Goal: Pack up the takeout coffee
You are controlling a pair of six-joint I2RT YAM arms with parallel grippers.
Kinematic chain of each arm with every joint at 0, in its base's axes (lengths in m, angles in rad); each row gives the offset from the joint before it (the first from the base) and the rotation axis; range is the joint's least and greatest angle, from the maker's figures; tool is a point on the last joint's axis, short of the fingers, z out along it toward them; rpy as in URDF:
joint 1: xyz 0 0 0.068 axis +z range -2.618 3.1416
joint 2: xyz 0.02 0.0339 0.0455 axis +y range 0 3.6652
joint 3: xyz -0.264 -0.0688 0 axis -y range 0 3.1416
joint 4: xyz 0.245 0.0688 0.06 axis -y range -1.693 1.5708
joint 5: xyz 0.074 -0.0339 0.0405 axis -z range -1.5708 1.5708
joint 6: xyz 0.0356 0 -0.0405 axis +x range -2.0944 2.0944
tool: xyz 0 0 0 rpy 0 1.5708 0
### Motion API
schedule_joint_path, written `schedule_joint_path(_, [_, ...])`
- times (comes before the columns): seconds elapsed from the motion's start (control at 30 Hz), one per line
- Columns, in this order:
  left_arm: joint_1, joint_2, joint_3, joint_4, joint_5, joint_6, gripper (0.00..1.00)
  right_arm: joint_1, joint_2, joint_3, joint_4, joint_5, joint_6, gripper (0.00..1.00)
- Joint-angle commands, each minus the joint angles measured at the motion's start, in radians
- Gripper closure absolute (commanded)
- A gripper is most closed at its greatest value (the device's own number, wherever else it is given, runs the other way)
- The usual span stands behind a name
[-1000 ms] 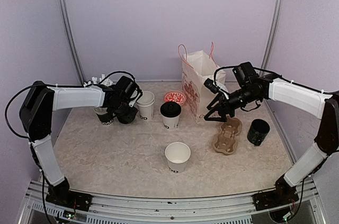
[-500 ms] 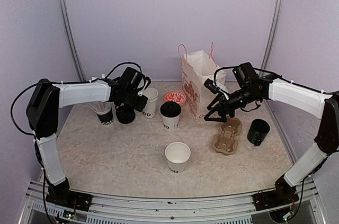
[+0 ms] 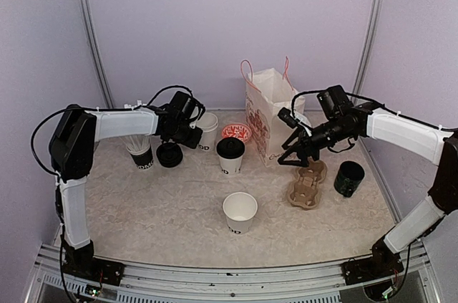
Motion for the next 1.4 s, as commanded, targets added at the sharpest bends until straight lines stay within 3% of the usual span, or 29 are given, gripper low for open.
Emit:
schedule_joint_path(0.0, [-0.005,-0.121,-0.078,-0.114,-0.043,-0.036,0.59,-0.004,-0.032,-0.015,0.004,0.000,-0.009,0.20])
schedule_joint_path(0.13, [0.013,-0.157,-0.125,-0.211,-0.071,-0.051,0.54,-0.004,-0.013,-0.005,0.006,-0.018,-0.008,0.20])
schedule_joint_path(0.37, [0.045,-0.119,-0.109,-0.290,0.011,-0.044,0.55,-0.004,-0.001,0.006,0.003,-0.032,-0.006,0.20])
schedule_joint_path(0.6, [0.045,-0.082,-0.085,-0.379,-0.017,-0.020,0.56,-0.004,-0.011,0.001,0.000,-0.025,-0.005,0.20])
schedule_joint_path(0.97, [0.049,-0.067,-0.077,-0.378,-0.045,0.063,0.63,-0.003,-0.002,0.006,0.002,-0.031,-0.003,0.20])
schedule_joint_path(1.23, [0.017,-0.046,-0.083,-0.370,-0.089,0.111,0.59,-0.004,-0.001,0.005,0.003,-0.030,-0.003,0.20])
schedule_joint_path(1.37, [0.013,-0.032,-0.075,-0.376,-0.109,0.113,0.65,-0.004,0.001,0.007,0.004,-0.034,-0.003,0.20])
